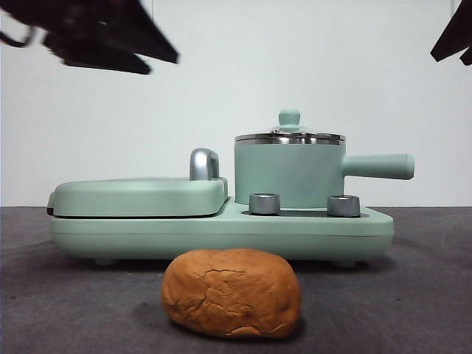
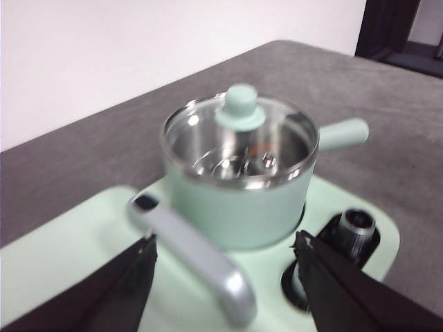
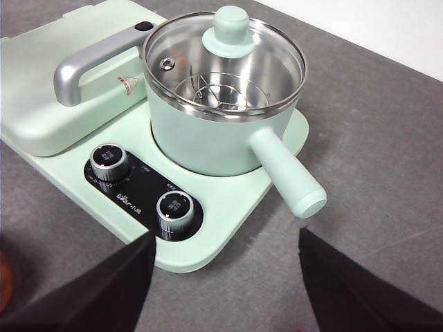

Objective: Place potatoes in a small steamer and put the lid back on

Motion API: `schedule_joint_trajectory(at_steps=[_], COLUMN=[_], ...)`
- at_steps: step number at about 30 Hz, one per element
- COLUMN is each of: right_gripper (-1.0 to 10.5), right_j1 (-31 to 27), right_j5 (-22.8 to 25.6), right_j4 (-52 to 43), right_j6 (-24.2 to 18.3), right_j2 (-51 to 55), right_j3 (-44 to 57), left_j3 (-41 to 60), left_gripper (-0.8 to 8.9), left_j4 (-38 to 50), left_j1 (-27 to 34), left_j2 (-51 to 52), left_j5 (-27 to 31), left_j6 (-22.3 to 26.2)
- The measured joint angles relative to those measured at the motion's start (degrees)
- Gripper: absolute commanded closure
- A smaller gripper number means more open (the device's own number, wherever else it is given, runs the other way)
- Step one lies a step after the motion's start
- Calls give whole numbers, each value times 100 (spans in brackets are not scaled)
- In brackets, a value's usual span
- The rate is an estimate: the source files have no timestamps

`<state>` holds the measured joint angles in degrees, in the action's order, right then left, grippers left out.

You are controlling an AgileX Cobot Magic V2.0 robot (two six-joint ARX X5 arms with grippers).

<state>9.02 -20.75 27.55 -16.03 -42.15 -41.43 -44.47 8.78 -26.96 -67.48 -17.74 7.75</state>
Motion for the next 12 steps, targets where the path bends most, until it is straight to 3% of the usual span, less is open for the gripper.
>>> schedule_joint_trajectory(at_steps=[12], right_gripper=[620], right_j1=[0], right_j5=[0], right_j4=[-122], right_j6=[2], right_j2=[-2], right_j3=[0], left_j3=[-1965], left_gripper=[501], left_j4=[343], left_j1=[-358], left_j2=[-2430], left_j5=[39], left_j6=[-52])
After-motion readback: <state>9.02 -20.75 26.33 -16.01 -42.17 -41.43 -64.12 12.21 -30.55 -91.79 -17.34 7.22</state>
